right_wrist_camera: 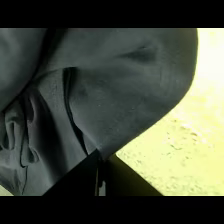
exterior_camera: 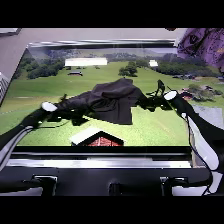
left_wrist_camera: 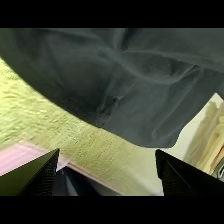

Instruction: Fold the clothes and pants, and hang the long-sleeved shirts on hangers.

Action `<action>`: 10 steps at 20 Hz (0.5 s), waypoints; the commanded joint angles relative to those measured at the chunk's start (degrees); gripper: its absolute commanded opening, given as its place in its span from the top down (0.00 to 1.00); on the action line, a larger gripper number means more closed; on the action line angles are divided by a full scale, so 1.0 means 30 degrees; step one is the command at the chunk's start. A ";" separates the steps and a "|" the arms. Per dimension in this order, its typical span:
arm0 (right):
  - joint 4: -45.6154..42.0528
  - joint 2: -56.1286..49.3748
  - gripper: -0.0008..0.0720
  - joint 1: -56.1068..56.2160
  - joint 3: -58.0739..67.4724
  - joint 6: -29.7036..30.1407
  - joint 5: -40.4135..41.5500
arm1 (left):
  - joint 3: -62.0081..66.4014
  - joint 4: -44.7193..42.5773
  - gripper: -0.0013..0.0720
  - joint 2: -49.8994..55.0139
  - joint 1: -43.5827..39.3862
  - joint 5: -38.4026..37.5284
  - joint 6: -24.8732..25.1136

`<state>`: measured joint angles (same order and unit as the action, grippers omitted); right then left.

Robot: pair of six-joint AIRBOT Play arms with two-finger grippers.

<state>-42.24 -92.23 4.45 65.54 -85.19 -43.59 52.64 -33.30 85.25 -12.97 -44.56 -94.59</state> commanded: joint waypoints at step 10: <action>-0.0852 0.2215 0.94 0.0015 0.0022 -0.0401 -0.0495 | 0.2259 0.2259 0.39 0.3752 -0.2637 0.1865 0.0015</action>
<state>-44.60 -86.94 4.45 65.54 -86.26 -44.95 58.76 -26.59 95.50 -20.62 -39.38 -94.45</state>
